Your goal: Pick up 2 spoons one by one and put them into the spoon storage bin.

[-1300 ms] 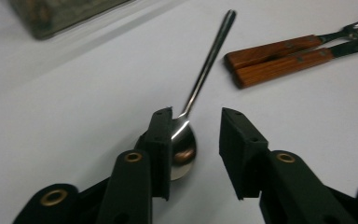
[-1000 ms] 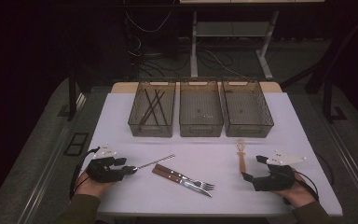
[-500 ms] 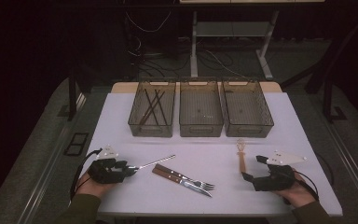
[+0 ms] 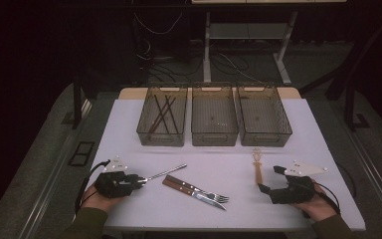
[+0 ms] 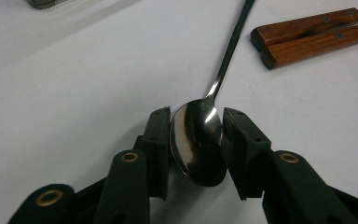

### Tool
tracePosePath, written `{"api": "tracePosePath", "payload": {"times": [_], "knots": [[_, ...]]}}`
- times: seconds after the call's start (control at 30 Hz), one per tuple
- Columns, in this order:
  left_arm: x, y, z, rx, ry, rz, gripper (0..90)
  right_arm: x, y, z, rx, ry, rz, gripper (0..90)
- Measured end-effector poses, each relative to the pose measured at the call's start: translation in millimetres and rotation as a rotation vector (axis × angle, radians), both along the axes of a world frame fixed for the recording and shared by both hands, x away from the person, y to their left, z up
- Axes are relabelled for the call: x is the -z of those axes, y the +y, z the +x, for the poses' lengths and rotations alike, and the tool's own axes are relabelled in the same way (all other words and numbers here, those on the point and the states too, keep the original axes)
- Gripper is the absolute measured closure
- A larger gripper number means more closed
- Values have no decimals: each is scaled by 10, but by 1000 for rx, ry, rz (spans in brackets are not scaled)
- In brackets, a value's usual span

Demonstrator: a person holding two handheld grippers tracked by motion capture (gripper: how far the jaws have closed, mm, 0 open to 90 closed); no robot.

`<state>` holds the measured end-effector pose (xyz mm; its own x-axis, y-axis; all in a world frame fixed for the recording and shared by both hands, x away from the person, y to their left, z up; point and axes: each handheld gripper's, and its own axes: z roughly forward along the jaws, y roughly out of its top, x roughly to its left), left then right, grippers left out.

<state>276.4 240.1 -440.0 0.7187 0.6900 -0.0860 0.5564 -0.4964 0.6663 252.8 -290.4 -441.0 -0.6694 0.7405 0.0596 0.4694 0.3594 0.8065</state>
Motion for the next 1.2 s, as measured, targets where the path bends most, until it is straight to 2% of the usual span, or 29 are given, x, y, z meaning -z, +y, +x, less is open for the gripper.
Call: {"api": "tracePosePath", "payload": {"times": [0.17,0.4,0.53,0.73,1.1,1.2], "knots": [[-26,8,-14,1,-13,1,731,-3,3,-5,0,-1,-1,138],[-65,13,-36,13,-12,-31,841,-5,5,-7,1,-1,0,138],[-71,15,-32,2,-6,-40,853,-5,5,-6,-1,-2,-1,138],[-98,-4,-29,-4,-24,-43,866,-6,5,-7,2,-1,-1,138],[-193,-65,12,-28,-70,-98,868,-6,6,-4,2,-3,-1,138],[-228,-110,33,-24,-77,-98,868,-7,5,-3,3,-4,0,138]]}}
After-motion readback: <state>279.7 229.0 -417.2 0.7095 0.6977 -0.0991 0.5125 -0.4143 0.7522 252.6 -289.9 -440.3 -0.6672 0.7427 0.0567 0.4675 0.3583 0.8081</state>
